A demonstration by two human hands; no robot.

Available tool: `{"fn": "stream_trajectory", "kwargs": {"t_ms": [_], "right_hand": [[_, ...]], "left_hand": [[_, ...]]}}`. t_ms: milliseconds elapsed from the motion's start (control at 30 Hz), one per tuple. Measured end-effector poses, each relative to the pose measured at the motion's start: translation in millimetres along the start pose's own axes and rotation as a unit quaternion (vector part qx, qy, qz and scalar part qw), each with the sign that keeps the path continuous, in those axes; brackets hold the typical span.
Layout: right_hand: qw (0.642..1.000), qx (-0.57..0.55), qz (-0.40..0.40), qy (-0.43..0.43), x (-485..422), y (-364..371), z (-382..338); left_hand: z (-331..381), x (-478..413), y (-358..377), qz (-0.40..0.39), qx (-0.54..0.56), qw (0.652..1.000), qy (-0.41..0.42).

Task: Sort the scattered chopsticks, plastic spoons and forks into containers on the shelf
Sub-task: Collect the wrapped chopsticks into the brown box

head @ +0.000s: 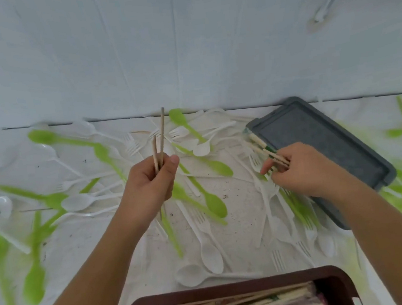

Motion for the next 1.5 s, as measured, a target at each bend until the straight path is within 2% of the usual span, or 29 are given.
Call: {"fn": "stream_trajectory", "kwargs": {"t_ms": [100, 167, 200, 267, 333, 400, 433, 500, 600, 733, 800, 900, 1000, 1067, 1100, 1167, 1233, 1367, 1433, 1500], "right_hand": [[0.995, 0.052, -0.080, -0.022, 2, 3, -4], [0.995, 0.047, -0.090, -0.013, 1, -2, 0], [0.998, 0.034, -0.060, -0.004, -1, -5, 2], [0.997, 0.046, 0.060, 0.006, -7, -13, 13], [0.974, 0.190, 0.122, -0.003, -9, -13, 23], [0.939, 0.332, 0.089, -0.002, -7, -6, 32], [0.933, 0.351, 0.078, 0.000, -4, -1, 34], [0.935, 0.343, 0.083, -0.014, 1, 2, 36], [0.940, 0.319, 0.115, -0.040, 8, -8, 36], [0.944, 0.266, 0.192, -0.028, 22, -43, 50], [0.944, 0.246, 0.218, -0.018, 29, -65, 61], [0.941, 0.239, 0.238, 0.005, 39, -93, 78], [0.937, 0.236, 0.257, 0.030, 44, -109, 89], [0.936, 0.218, 0.272, 0.039, 44, -113, 93], [0.938, 0.209, 0.275, 0.038, 43, -113, 94], [0.945, 0.194, 0.260, 0.023, 43, -108, 97], [0.956, 0.182, 0.229, 0.005, 43, -99, 102], [0.966, 0.206, 0.156, 0.002, 45, -83, 116], [0.963, 0.242, 0.116, -0.008, 50, -73, 121], [0.961, 0.265, 0.076, -0.010, 57, -65, 125]], "left_hand": [[5, 0, 3, 0.017, -0.030, 0.999, 0.005], [7, 1, 5, 0.024, -0.065, 0.998, -0.006], [7, 2, 6, 0.026, -0.092, 0.995, -0.016], [8, 0, 12, 0.026, -0.166, 0.986, -0.007], [4, -8, 21, 0.008, -0.259, 0.963, 0.069], [-6, -20, 31, -0.015, -0.358, 0.921, 0.151], [-9, -26, 36, -0.041, -0.404, 0.899, 0.164], [-18, -32, 46, -0.108, -0.472, 0.860, 0.159], [-23, -28, 58, -0.138, -0.536, 0.817, 0.162], [-11, -25, 61, -0.174, -0.585, 0.774, 0.166], [5, -26, 62, -0.178, -0.597, 0.764, 0.165], [34, -23, 81, -0.164, -0.570, 0.780, 0.197], [53, -16, 132, -0.188, -0.533, 0.789, 0.240], [57, -10, 169, -0.231, -0.538, 0.772, 0.247], [55, -6, 184, -0.255, -0.562, 0.747, 0.248], [43, -1, 204, -0.287, -0.625, 0.682, 0.249], [31, 3, 207, -0.296, -0.661, 0.644, 0.247], [28, 6, 185, -0.298, -0.671, 0.637, 0.234], [31, 4, 163, -0.302, -0.689, 0.625, 0.206], [31, 0, 141, -0.287, -0.701, 0.628, 0.177]]}}
Point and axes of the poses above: each hand's wrist, its own x-axis away from the middle knuckle, its own y-axis out of the palm, z = x × y, the point moved 1 cm from there along -x, towards the middle knuckle, and after that the axes turned 15 degrees about z, right-handed, at the moved point
